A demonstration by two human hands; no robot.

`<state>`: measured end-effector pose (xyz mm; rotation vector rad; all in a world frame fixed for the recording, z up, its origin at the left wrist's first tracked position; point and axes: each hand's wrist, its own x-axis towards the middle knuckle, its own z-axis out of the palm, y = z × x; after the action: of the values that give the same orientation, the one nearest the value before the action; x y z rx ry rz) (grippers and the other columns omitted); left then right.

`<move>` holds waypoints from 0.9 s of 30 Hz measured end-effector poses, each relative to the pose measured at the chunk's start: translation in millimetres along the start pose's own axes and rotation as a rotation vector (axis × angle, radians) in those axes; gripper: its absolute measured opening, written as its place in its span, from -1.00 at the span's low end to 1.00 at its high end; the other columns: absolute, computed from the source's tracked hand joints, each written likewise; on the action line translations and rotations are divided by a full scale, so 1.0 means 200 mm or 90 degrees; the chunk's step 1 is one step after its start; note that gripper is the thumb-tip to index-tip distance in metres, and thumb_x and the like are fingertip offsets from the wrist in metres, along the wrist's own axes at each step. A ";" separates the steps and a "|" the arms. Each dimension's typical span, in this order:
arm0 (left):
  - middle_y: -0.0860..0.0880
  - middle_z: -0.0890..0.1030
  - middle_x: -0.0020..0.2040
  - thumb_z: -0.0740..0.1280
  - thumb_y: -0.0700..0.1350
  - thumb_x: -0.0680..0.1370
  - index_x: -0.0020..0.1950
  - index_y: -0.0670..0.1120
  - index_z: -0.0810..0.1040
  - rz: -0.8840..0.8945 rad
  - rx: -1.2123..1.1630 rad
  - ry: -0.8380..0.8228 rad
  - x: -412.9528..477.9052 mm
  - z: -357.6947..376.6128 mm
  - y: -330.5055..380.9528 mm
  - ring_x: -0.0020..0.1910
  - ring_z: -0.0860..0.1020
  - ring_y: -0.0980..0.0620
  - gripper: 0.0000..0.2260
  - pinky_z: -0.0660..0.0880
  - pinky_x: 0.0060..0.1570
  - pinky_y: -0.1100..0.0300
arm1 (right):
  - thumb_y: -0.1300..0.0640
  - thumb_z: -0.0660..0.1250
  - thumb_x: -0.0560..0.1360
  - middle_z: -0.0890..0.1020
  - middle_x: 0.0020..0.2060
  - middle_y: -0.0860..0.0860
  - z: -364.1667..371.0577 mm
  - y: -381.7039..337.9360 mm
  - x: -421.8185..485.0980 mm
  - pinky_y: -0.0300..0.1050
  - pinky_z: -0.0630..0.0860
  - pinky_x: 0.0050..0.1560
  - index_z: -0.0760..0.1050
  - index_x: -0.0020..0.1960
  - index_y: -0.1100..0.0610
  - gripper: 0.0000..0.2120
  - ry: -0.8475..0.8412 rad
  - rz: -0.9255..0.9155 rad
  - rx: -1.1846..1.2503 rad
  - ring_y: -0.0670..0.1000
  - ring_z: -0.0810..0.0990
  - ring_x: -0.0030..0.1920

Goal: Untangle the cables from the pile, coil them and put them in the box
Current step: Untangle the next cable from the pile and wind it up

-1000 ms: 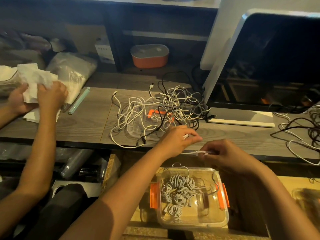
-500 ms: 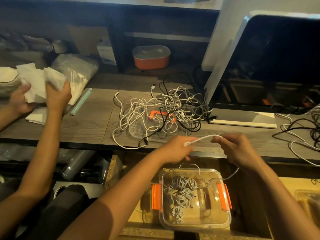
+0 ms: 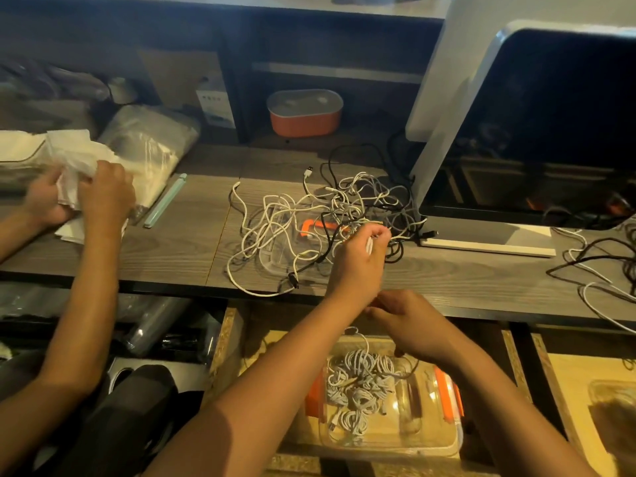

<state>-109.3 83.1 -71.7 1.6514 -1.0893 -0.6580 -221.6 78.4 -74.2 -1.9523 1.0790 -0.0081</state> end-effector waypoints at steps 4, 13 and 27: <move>-0.08 0.57 0.05 0.20 -0.07 0.62 0.10 -0.11 0.54 0.090 0.272 -0.009 0.04 -0.04 -0.10 -0.05 0.53 -0.06 -0.81 0.29 -0.22 0.21 | 0.07 0.27 0.56 0.58 -0.33 -0.03 -0.12 -0.03 -0.04 -0.19 0.48 -0.33 0.57 -0.20 0.07 -0.80 0.006 0.000 -0.054 -0.11 0.52 -0.37; -0.07 0.58 0.09 0.15 0.28 0.53 0.19 0.00 0.54 -0.028 0.294 -0.324 0.02 -0.11 -0.11 0.04 0.52 -0.03 -0.55 0.43 -0.06 0.12 | 0.06 0.39 0.46 0.59 -0.35 0.06 -0.24 0.01 -0.06 -0.12 0.45 -0.38 0.56 -0.21 0.11 -0.86 0.195 0.024 0.082 0.02 0.53 -0.35; -0.08 0.55 0.20 0.11 -0.30 0.61 0.33 -0.21 0.42 -0.227 -0.361 -0.399 -0.02 -0.17 -0.11 0.21 0.52 0.01 -0.70 0.43 0.26 0.19 | -0.01 0.22 0.54 0.45 -0.52 -0.02 -0.22 0.11 -0.03 -0.10 0.40 -0.45 0.55 -0.18 0.14 -0.73 0.165 0.051 0.141 -0.02 0.42 -0.51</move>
<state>-74.5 103.0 -81.7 1.1610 -0.9000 -1.6308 -256.5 47.6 -60.1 -1.7390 1.2661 -0.3321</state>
